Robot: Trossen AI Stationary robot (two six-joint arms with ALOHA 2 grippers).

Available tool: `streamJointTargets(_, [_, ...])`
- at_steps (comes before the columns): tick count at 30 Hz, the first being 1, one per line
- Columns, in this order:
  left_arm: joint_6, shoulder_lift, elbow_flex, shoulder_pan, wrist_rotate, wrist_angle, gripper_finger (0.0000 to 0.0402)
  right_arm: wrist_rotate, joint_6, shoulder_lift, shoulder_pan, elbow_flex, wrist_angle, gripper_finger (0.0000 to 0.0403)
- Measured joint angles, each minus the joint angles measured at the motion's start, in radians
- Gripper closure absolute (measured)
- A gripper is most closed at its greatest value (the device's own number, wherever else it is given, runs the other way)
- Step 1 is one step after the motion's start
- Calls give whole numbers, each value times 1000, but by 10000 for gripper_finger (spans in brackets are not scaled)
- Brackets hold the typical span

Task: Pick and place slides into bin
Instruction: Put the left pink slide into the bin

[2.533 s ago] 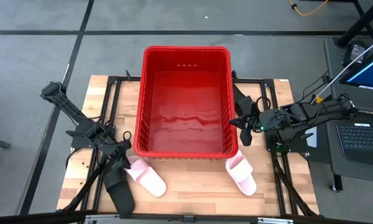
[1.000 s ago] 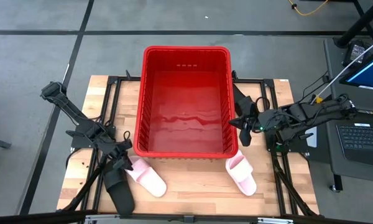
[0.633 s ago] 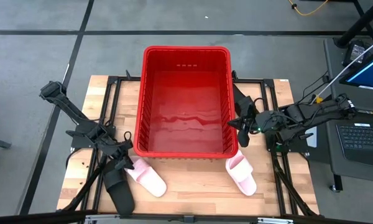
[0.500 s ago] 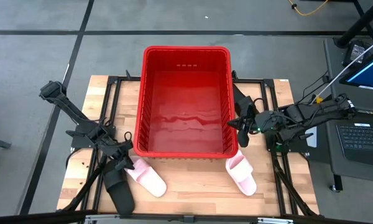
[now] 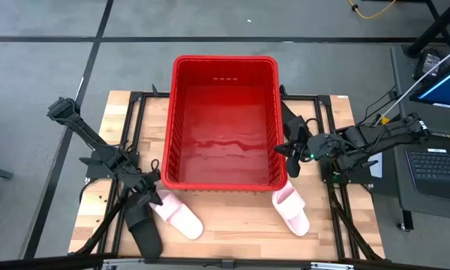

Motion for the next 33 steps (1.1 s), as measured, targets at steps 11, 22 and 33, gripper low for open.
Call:
streamJointTargets(11, [-61, -29, 0, 0, 29, 30, 398, 0, -3, 0, 0, 0, 0, 397])
streamJointTargets(22, [-86, -70, 74, 0, 21, -167, 399, 0, -32, 0, 0, 0, 0, 397])
streamJointTargets(33, [-18, -144, 368, 0, -40, -697, 399, 0, -58, 0, 0, 0, 0, 397])
